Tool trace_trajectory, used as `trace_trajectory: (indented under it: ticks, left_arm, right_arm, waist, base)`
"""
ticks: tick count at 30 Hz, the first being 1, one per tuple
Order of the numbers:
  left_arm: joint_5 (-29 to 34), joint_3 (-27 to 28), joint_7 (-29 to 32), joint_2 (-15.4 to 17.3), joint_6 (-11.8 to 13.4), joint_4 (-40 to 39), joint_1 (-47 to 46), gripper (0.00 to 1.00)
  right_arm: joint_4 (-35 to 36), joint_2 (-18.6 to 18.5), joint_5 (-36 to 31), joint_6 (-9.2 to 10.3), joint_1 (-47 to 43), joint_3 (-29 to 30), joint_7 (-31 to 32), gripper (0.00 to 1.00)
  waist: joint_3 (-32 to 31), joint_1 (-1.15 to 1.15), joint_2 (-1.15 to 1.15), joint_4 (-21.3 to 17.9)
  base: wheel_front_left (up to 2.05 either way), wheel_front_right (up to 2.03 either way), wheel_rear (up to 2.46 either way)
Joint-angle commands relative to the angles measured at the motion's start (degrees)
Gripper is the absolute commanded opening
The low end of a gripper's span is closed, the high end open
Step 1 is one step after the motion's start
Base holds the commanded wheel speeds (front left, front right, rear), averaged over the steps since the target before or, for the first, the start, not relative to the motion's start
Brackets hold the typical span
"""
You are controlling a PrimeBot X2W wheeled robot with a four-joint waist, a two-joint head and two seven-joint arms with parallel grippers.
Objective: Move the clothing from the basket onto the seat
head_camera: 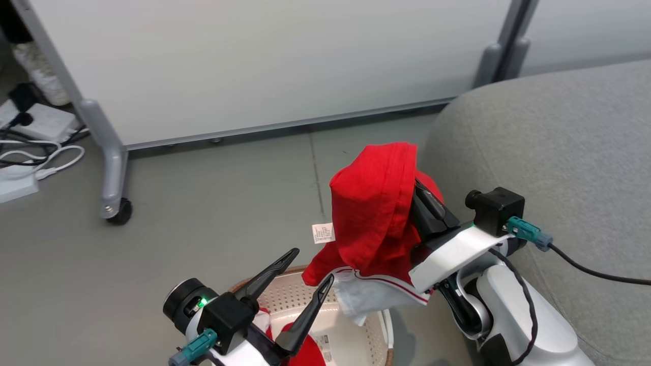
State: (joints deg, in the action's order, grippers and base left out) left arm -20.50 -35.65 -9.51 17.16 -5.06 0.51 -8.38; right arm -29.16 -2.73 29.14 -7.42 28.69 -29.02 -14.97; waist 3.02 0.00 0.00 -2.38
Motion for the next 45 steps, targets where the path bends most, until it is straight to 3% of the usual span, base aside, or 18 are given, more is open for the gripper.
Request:
trace_trajectory:
  ticks: [1, 15, 27, 34, 45]
  left_arm:
    - [0.43, -0.07, 0.18, 0.66, -0.29, 0.01, 0.41, 1.0]
    - [1.78, -1.03, 1.24, 4.32, -0.29, -2.59, -1.51, 1.0]
    - [2.67, -0.67, 2.5, 6.3, 0.36, -5.43, -3.65, 1.0]
    - [3.03, -0.96, 3.8, 7.3, -0.23, -8.21, -5.94, 1.0]
    - [3.56, -0.74, 4.45, 9.04, -0.84, -12.33, -9.96, 1.0]
  right_arm:
    - [0.55, -0.3, -0.63, -0.13, -0.56, 0.98, -0.26, 0.0]
    - [4.77, -0.32, -2.28, -0.13, -2.32, 6.74, -0.26, 0.0]
    - [7.95, -0.33, -0.09, -0.13, -0.02, 12.43, -0.27, 0.0]
    - [6.64, -0.34, 1.44, -0.13, 9.24, 20.43, -0.27, 0.0]
    - [1.78, -0.29, -6.92, -0.13, 25.52, 37.64, -0.26, 0.0]
  waist:
    - [1.43, 0.0, 0.0, -2.71]
    - [7.0, 0.0, 0.0, -16.04]
    - [10.83, 0.0, 0.0, -22.34]
    - [13.77, 0.0, 0.0, -22.81]
    - [20.55, 0.0, 0.0, -18.32]
  base:
    - [0.0, 0.0, 0.0]
    - [0.0, 0.0, 0.0]
    - [0.0, 0.0, 0.0]
    - [0.0, 0.0, 0.0]
    - [0.0, 0.0, 0.0]
